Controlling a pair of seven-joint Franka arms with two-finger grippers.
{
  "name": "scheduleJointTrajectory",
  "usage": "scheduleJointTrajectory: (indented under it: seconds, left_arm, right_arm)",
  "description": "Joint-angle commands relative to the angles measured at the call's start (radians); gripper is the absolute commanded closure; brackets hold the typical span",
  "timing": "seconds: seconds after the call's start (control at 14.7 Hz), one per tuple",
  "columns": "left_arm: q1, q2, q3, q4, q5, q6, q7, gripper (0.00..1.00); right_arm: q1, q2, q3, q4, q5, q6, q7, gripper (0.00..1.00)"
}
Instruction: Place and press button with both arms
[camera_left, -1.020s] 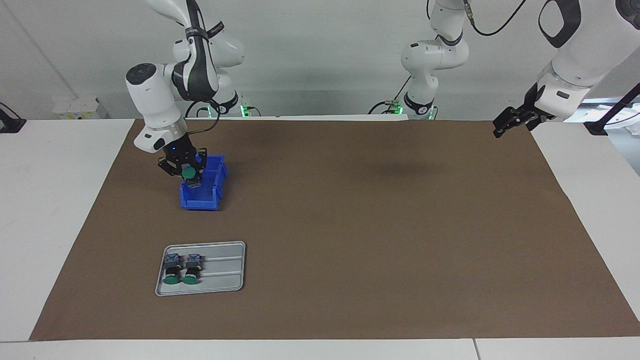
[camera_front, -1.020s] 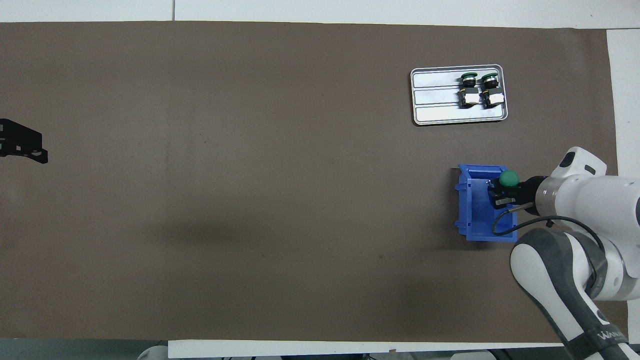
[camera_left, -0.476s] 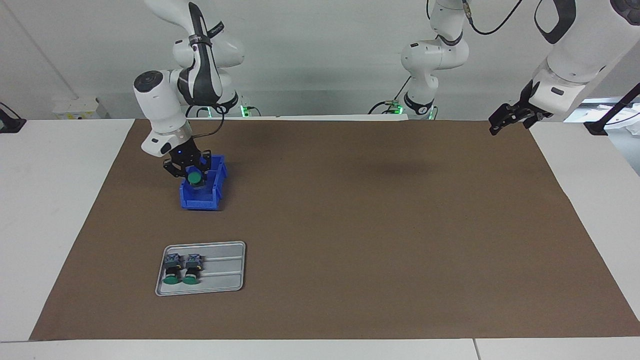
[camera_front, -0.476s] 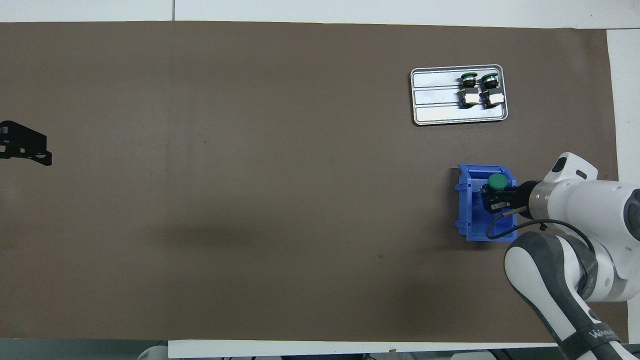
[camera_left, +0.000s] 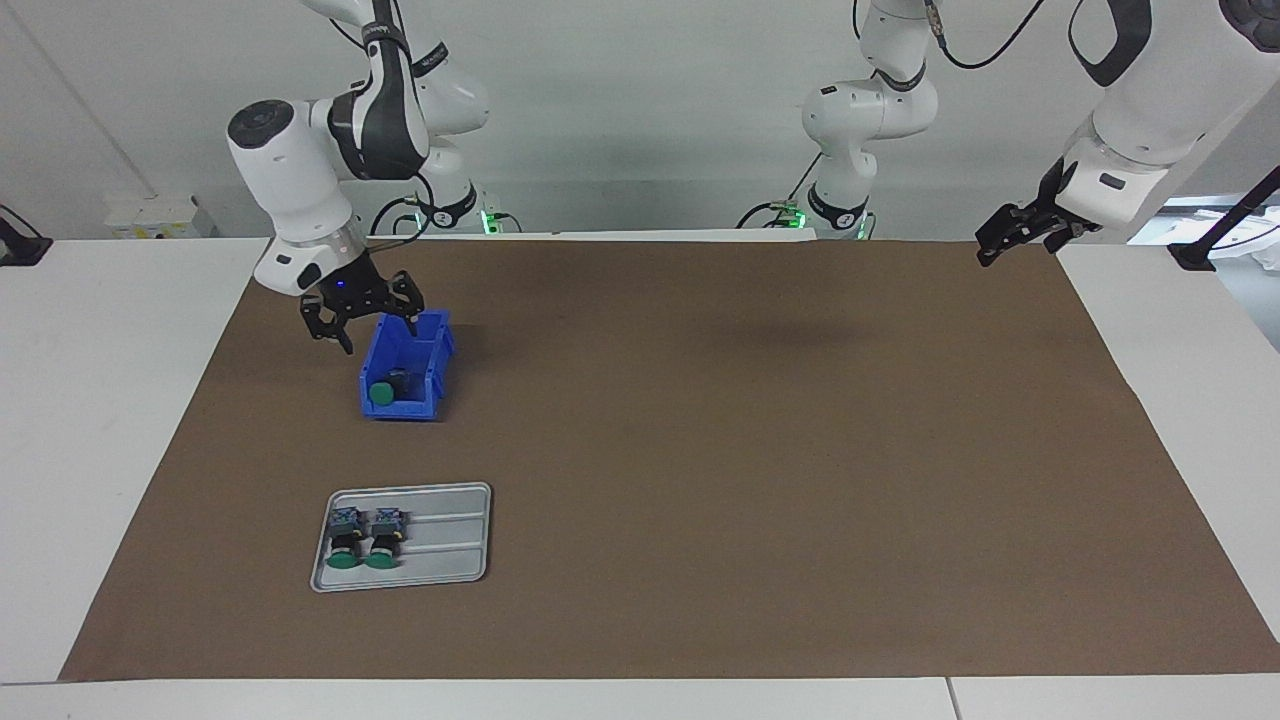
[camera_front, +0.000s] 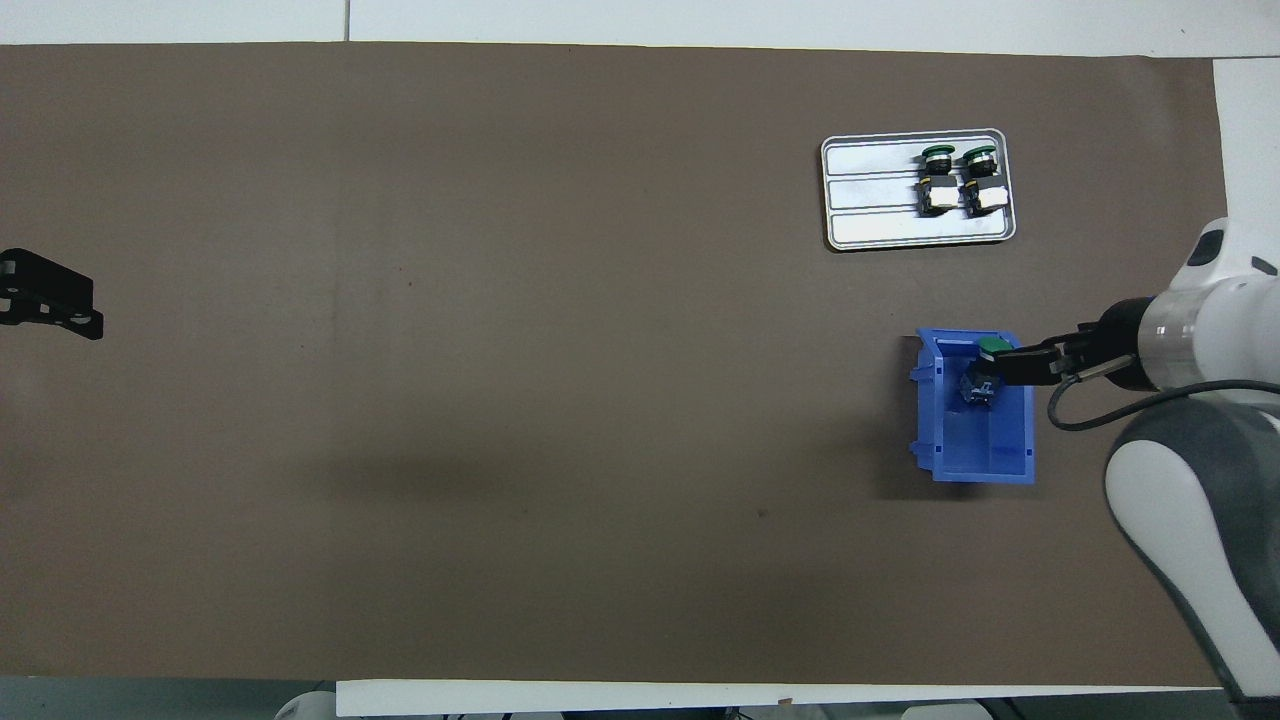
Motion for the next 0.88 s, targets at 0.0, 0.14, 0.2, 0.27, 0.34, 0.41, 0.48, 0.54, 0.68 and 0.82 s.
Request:
scheduleJointTrajectory:
  seconds: [0.0, 0.14, 0.2, 0.27, 0.34, 0.41, 0.48, 0.54, 0.68, 0.82]
  left_arm:
    - [0.005, -0.018, 0.005, -0.011, -0.007, -0.007, 0.006, 0.00]
    - [0.007, -0.017, 0.005, -0.011, -0.007, -0.009, 0.003, 0.00]
    - [0.008, -0.018, 0.005, -0.011, -0.007, -0.010, 0.003, 0.00]
    - [0.008, -0.017, 0.005, -0.011, -0.007, -0.009, 0.002, 0.00]
    - [0.010, -0.018, 0.007, -0.011, -0.007, -0.009, 0.003, 0.00]
    - [0.010, -0.018, 0.007, -0.011, -0.007, -0.009, 0.002, 0.00]
    - [0.010, -0.018, 0.007, -0.011, -0.007, -0.009, 0.002, 0.00]
    - [0.010, -0.018, 0.008, -0.011, -0.007, -0.009, 0.002, 0.00]
    - [0.010, -0.018, 0.007, -0.011, -0.007, -0.009, 0.002, 0.00]
    - [0.010, -0.017, 0.007, -0.011, -0.007, -0.009, 0.002, 0.00]
  right_arm:
    - [-0.045, 0.016, 0.004, 0.159, 0.000, -0.158, 0.006, 0.01]
    - [-0.065, 0.076, 0.004, 0.306, -0.046, -0.314, 0.033, 0.01]
    - [-0.075, 0.108, 0.004, 0.391, -0.069, -0.408, 0.051, 0.01]
    - [-0.082, 0.137, 0.004, 0.469, -0.077, -0.486, 0.084, 0.01]
    - [-0.085, 0.163, 0.002, 0.520, -0.078, -0.517, 0.094, 0.01]
    - [-0.102, 0.172, 0.004, 0.560, -0.077, -0.540, 0.096, 0.01]
    - [-0.108, 0.189, 0.005, 0.582, -0.059, -0.553, 0.104, 0.01]
    - [-0.107, 0.203, 0.005, 0.602, -0.067, -0.553, 0.117, 0.01]
    - [-0.092, 0.188, 0.013, 0.611, -0.074, -0.588, 0.137, 0.01]
    - [-0.073, 0.183, 0.018, 0.602, -0.077, -0.591, 0.185, 0.01]
